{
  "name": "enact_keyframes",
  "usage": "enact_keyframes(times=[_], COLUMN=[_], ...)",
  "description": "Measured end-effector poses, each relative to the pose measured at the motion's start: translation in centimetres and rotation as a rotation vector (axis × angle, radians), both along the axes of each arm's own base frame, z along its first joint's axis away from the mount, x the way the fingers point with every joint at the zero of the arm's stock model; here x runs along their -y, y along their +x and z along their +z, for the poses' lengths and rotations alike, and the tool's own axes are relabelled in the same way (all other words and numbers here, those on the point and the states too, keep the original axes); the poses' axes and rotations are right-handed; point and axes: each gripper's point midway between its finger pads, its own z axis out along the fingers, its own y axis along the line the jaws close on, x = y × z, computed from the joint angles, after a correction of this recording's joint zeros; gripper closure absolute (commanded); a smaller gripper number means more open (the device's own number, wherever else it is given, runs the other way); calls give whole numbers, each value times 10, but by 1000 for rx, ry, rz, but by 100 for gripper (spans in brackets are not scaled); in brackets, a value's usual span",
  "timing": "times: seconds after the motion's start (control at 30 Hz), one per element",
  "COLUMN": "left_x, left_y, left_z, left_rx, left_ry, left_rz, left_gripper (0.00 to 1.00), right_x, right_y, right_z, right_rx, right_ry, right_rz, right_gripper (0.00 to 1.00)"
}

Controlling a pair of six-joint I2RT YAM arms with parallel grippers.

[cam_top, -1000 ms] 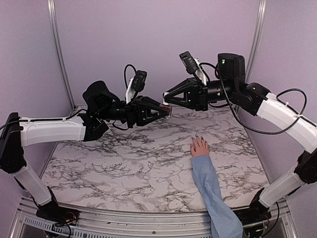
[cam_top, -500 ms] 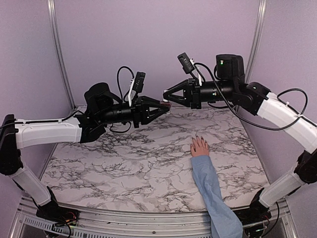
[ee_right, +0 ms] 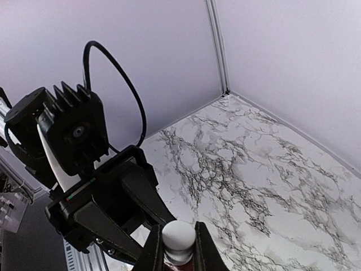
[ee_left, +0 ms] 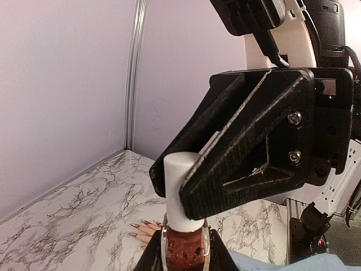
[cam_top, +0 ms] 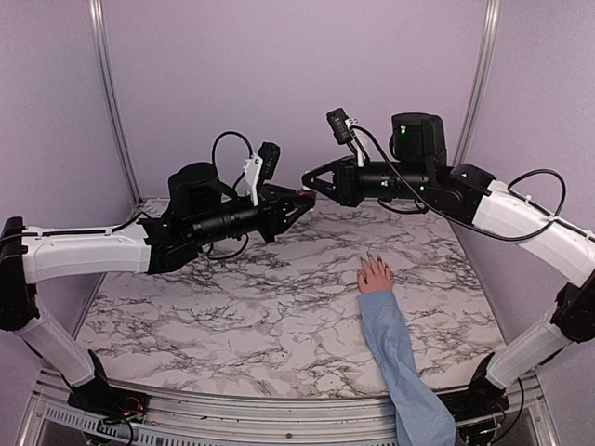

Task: Paint the nails
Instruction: Screw the nail polish bottle.

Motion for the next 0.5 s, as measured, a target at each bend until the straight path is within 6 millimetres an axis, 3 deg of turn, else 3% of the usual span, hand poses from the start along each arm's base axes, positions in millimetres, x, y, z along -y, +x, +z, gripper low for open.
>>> enact_keyframes(times=[0.5], left_x=[10], left_y=[36], left_z=[-43], left_rx=[-11], left_ry=[147], left_rz=[327], left_gripper=[100], right_x=[7], right_y=[37], right_z=[-43], right_rx=[-95], right_ry=[-16], right_rz=[-248], right_gripper=[100])
